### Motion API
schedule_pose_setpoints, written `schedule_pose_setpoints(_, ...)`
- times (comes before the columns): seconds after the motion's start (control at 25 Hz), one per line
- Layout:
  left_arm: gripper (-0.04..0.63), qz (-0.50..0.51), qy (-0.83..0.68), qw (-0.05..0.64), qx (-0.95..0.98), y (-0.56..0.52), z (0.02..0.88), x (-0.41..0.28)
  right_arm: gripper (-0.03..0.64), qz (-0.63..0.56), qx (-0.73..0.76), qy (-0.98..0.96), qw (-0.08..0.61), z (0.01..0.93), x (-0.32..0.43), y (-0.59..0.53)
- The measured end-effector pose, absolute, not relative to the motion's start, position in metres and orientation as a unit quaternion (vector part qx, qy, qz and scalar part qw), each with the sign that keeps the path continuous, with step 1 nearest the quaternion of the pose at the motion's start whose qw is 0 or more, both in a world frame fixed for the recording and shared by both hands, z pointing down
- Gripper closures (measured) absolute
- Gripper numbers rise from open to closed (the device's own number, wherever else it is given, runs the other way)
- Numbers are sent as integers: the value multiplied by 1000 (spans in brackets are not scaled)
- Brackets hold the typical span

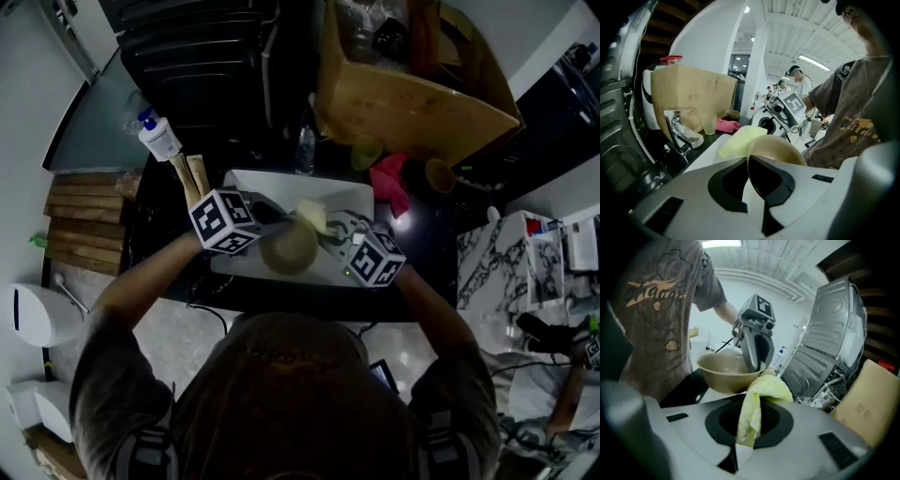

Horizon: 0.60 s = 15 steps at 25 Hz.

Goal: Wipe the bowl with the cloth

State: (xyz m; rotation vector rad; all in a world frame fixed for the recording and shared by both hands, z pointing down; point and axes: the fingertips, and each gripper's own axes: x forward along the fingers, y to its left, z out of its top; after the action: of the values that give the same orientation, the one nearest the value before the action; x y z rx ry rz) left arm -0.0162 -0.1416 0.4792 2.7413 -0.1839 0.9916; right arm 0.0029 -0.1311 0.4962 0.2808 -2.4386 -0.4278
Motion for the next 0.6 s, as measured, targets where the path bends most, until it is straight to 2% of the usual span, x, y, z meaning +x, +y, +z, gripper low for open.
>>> schedule_pose_setpoints(0.28, 575, 379, -9, 126, 917, -130, 493, -11, 598, -225, 55, -903, 361, 503, -5, -123)
schedule_pose_setpoints(0.6, 574, 390, -18, 136, 911, -136, 496, -15, 597, -231, 47, -900, 367, 504, -6, -125)
